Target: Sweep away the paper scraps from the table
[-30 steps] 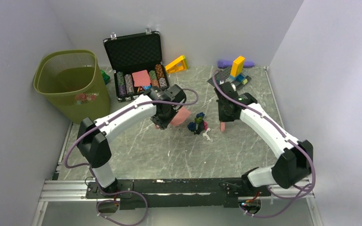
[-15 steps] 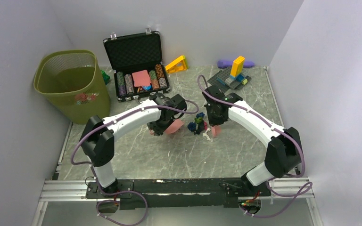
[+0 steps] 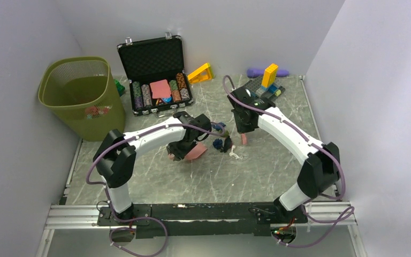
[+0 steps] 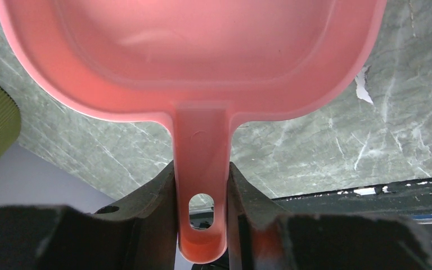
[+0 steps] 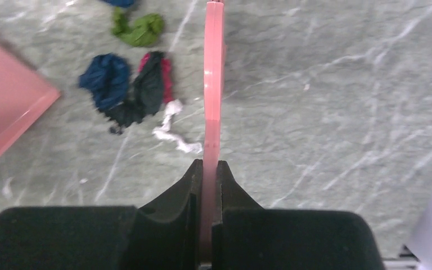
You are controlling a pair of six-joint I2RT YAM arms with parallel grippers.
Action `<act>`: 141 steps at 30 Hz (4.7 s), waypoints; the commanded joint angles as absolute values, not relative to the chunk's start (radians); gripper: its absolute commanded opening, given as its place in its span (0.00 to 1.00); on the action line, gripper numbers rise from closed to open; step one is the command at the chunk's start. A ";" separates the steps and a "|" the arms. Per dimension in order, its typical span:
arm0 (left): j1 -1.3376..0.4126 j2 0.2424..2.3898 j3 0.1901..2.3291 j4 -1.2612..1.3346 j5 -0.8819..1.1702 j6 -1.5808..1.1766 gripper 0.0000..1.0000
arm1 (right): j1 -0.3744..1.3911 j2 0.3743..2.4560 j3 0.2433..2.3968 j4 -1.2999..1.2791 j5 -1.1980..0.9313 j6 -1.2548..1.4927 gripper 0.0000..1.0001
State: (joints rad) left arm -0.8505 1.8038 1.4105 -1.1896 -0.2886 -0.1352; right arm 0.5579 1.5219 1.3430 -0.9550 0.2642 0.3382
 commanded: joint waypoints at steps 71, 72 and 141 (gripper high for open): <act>-0.786 1.807 1.244 -1.000 0.086 -0.177 0.00 | 0.474 1.524 1.280 -0.631 -0.515 0.044 0.00; -0.803 1.810 1.237 -0.999 0.059 -0.179 0.00 | 0.472 1.508 1.285 -0.655 -0.433 0.061 0.00; -0.924 1.577 1.246 -0.927 -0.129 -0.285 0.00 | 0.591 0.776 1.111 -0.729 0.488 0.500 0.00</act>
State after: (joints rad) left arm -0.9310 1.6680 1.2083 -0.8845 -0.0685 -0.2497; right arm 0.5926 0.8223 1.1038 -0.7555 0.3264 0.4393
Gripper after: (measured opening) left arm 0.342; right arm 0.096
